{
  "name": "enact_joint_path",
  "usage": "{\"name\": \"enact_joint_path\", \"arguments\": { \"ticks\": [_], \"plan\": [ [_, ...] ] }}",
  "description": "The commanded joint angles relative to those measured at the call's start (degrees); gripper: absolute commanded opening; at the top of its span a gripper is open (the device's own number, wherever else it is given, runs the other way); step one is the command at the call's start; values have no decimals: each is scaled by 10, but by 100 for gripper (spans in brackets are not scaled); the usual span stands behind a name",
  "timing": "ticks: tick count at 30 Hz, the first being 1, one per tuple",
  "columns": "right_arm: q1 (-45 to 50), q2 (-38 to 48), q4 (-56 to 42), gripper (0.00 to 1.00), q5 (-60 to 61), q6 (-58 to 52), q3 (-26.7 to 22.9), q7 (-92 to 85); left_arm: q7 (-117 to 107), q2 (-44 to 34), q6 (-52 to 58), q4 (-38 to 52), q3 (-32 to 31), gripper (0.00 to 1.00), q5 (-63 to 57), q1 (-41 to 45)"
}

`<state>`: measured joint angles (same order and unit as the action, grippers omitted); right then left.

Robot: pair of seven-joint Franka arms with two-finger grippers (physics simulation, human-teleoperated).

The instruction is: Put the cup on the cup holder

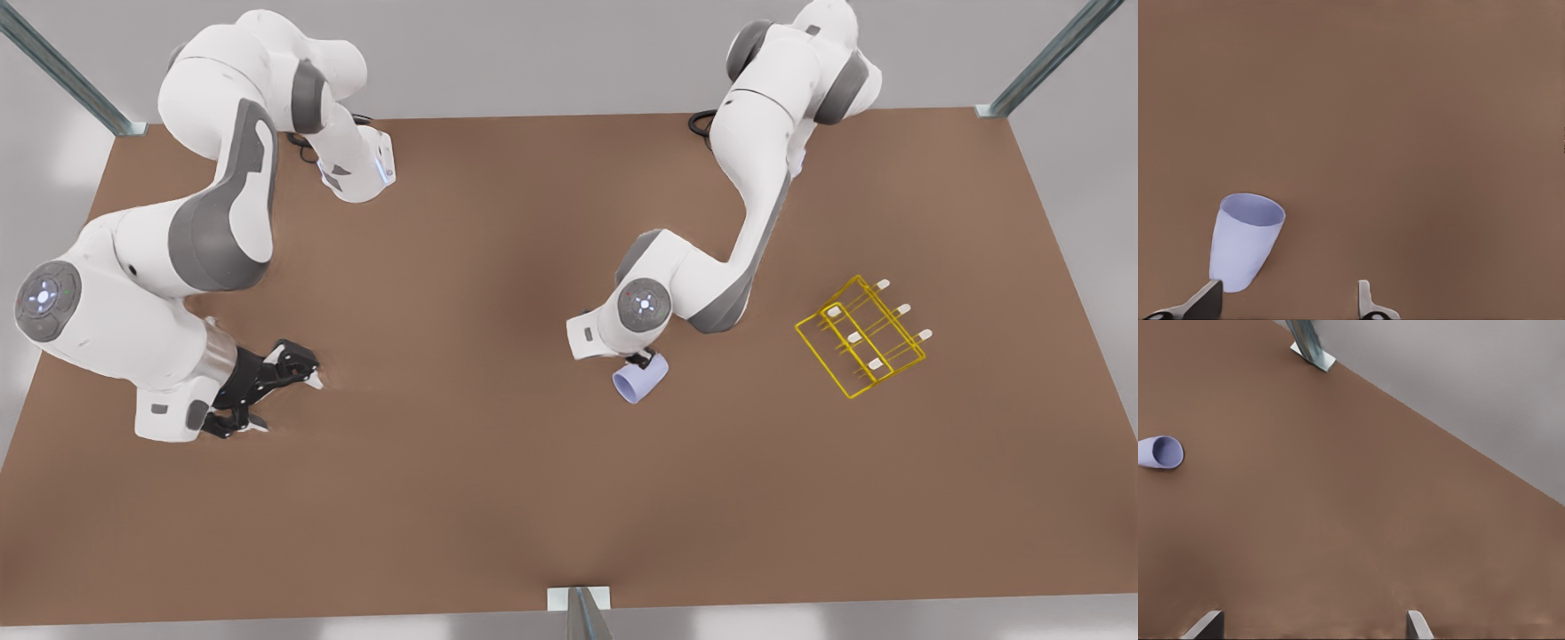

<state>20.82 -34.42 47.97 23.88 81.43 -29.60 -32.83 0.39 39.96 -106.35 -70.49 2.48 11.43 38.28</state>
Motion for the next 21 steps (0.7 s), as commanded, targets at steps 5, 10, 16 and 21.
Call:
{"name": "enact_joint_path", "arguments": {
  "ticks": [5,10,16,21],
  "plan": [
    [-29,10,2,100,-138,-83,-2,237,288,38,-181,3,3,100,2,-37],
    [-43,10,0,100,-125,-72,2,237,327,-24,-160,-105,7,100,-19,-8],
    [-31,10,0,100,-125,-58,4,308,331,-83,-282,-248,21,100,-31,-6],
    [-32,9,0,100,-126,-51,4,305,317,-62,-330,-250,31,100,-32,-6]
  ]
}}
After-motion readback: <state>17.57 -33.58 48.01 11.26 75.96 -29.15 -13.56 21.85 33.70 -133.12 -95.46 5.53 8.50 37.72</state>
